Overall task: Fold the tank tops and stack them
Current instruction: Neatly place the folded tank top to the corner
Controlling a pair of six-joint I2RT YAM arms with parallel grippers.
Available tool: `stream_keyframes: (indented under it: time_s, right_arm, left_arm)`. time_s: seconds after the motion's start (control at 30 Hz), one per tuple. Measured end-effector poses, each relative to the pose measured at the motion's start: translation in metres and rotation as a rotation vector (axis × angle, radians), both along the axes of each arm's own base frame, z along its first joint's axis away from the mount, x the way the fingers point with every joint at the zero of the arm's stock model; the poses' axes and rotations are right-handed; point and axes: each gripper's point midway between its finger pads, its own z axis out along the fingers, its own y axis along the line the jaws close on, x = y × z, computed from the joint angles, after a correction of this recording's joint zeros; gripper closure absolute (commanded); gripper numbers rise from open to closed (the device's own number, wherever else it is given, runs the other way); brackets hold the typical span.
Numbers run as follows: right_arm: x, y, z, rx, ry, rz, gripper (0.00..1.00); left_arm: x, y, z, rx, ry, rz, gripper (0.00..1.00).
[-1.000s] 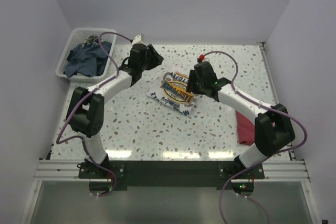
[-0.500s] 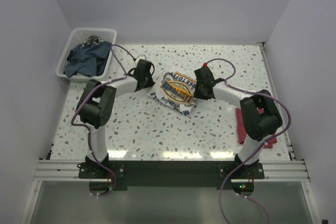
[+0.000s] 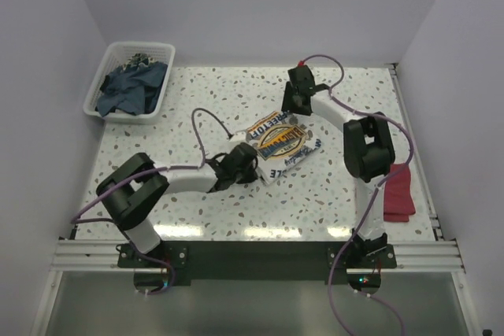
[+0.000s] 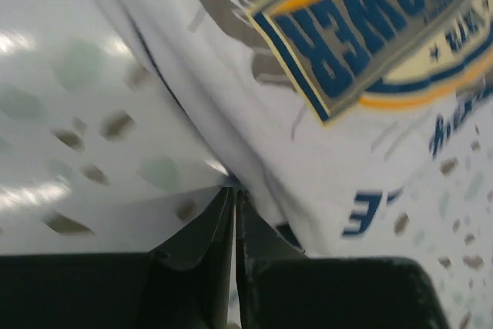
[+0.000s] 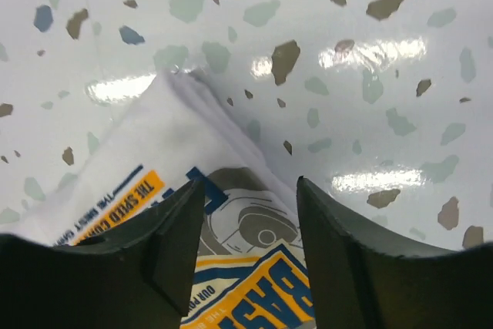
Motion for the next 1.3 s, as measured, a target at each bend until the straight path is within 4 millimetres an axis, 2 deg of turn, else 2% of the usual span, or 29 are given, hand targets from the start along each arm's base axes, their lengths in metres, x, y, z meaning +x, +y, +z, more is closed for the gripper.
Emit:
stream_keyframes:
  time_s: [0.07,0.13,0.2,0.3,0.4,0.43,0.5,0.53,0.63,0.73,0.83,0.93,1.0,1.07,1.17,1.3]
  right_arm:
    - [0.012,0.001,0.014,-0.013,-0.02,0.008,0.35]
    - [0.019,-0.003,0.032,-0.027,-0.044,0.004,0.33]
    - [0.021,-0.013,0.05,-0.032,-0.072,-0.015,0.31]
    - [0.003,-0.039,0.075,-0.045,-0.085,-0.058,0.3]
    - [-0.035,-0.067,0.102,-0.041,-0.111,-0.102,0.3]
    - [-0.048,-0.075,0.109,-0.038,-0.124,-0.117,0.3]
    - [-0.073,-0.082,0.123,-0.02,-0.149,-0.135,0.3]
    - [-0.084,-0.083,0.126,-0.01,-0.157,-0.139,0.3]
    - [-0.109,-0.086,0.133,0.023,-0.172,-0.151,0.28]
    - [-0.127,-0.092,0.137,0.053,-0.178,-0.174,0.27]
    - [-0.143,-0.107,0.146,0.082,-0.182,-0.222,0.25]
    - [-0.153,-0.122,0.17,0.112,-0.237,-0.272,0.25]
    - [-0.161,-0.123,0.189,0.141,-0.275,-0.276,0.25]
    - [-0.164,-0.12,0.214,0.175,-0.325,-0.265,0.25]
    - [-0.166,-0.116,0.243,0.219,-0.387,-0.244,0.25]
    - [-0.171,-0.113,0.249,0.239,-0.392,-0.231,0.25]
  left_arm:
    - [-0.036,-0.029,0.002,-0.022,0.011,-0.079,0.87]
    - [-0.069,-0.06,0.007,-0.058,0.017,-0.168,0.82]
    - [-0.087,-0.072,0.014,-0.081,0.024,-0.209,0.81]
    - [-0.085,-0.063,0.04,-0.11,-0.007,-0.19,0.76]
    - [-0.08,-0.054,0.08,-0.141,-0.082,-0.193,0.61]
    - [-0.078,-0.052,0.094,-0.141,-0.113,-0.202,0.53]
    - [-0.069,-0.057,0.119,-0.116,-0.168,-0.235,0.45]
    - [-0.062,-0.063,0.129,-0.093,-0.198,-0.249,0.37]
    - [-0.04,-0.081,0.144,-0.022,-0.271,-0.288,0.31]
    - [-0.022,-0.095,0.127,0.11,-0.292,-0.356,0.29]
    - [-0.008,-0.1,0.092,0.27,-0.285,-0.417,0.26]
    - [-0.006,-0.096,0.06,0.395,-0.27,-0.479,0.24]
    - [-0.006,-0.095,0.047,0.454,-0.27,-0.517,0.23]
    - [-0.005,-0.1,0.044,0.492,-0.287,-0.554,0.23]
    - [-0.002,-0.117,0.052,0.526,-0.346,-0.592,0.22]
    - [0.003,-0.148,0.062,0.551,-0.419,-0.624,0.22]
